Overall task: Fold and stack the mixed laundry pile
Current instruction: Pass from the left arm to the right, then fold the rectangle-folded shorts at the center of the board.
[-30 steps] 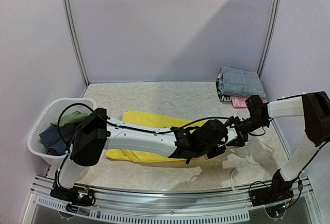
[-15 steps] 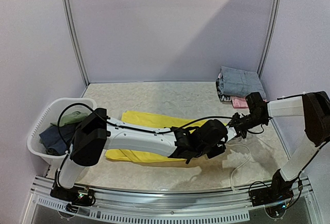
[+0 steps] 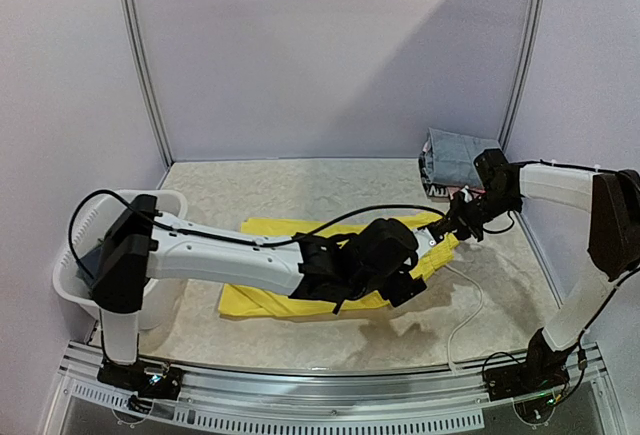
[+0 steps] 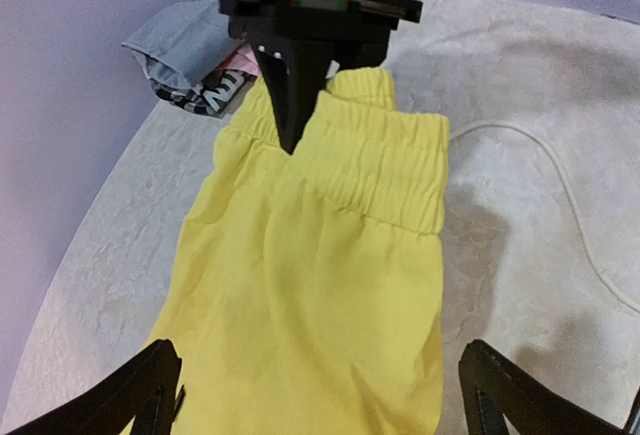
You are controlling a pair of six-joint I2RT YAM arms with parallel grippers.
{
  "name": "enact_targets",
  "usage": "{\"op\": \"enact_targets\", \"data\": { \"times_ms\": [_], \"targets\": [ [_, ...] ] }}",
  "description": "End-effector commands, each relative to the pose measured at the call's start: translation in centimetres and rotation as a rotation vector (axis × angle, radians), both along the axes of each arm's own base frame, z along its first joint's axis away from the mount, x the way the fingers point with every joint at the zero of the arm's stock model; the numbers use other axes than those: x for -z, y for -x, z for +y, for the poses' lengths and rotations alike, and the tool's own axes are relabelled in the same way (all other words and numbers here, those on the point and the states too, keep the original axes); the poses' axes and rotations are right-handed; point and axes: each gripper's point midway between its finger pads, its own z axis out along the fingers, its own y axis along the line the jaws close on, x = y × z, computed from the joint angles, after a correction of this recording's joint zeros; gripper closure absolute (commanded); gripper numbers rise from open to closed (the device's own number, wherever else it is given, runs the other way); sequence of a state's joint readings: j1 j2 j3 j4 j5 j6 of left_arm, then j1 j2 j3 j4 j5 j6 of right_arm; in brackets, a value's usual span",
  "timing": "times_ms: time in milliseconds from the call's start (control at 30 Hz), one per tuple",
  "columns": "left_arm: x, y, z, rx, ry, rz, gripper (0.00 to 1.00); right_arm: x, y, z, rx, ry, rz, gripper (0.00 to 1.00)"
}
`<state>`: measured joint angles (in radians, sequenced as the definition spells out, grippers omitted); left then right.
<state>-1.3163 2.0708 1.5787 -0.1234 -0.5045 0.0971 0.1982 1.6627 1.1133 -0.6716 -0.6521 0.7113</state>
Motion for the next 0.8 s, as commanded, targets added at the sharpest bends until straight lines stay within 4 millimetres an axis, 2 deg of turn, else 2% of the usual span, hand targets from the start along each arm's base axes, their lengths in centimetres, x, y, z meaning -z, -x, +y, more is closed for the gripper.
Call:
{"op": "enact_targets", "data": {
  "times_ms": [0,167,267,367,433,533,633,767],
  "targets": [
    [-2.1,-0.9,3.9,-0.112,0.000,0.023,0.00,0.4,1.1,-1.1,-0.112,0.104,0.006,1.00],
    [-3.4,-1.7,7.5,-0.196,0.028,0.137,0.01,-0.7,0.6,-2.0,-0.164,0.183,-0.026,1.00],
    [-3.0,-2.6,10.0,-0.261,0.039,0.277,0.01,-1.7,0.4,-2.5,-0.183,0.225,-0.042,1.00],
    [-1.9,-2.8,11.7,-0.289,0.039,0.408,0.06,-2.6,0.3,-3.0,-0.188,0.256,-0.060,1.00],
    [-1.3,-2.5,12.1,-0.276,0.047,0.481,0.10,-3.2,0.2,-3.1,-0.190,0.264,-0.073,1.00],
    [0.3,-1.4,11.1,-0.207,0.041,0.607,0.14,-3.9,0.2,-3.1,-0.187,0.264,-0.082,1.00],
    [2.5,-1.2,10.5,-0.206,-0.016,0.673,0.27,-4.6,0.1,-3.2,-0.183,0.271,-0.093,1.00],
    [4.6,-1.6,9.7,-0.210,-0.053,0.731,0.40,-5.8,0.0,-3.2,-0.172,0.269,-0.110,1.00]
  ]
}}
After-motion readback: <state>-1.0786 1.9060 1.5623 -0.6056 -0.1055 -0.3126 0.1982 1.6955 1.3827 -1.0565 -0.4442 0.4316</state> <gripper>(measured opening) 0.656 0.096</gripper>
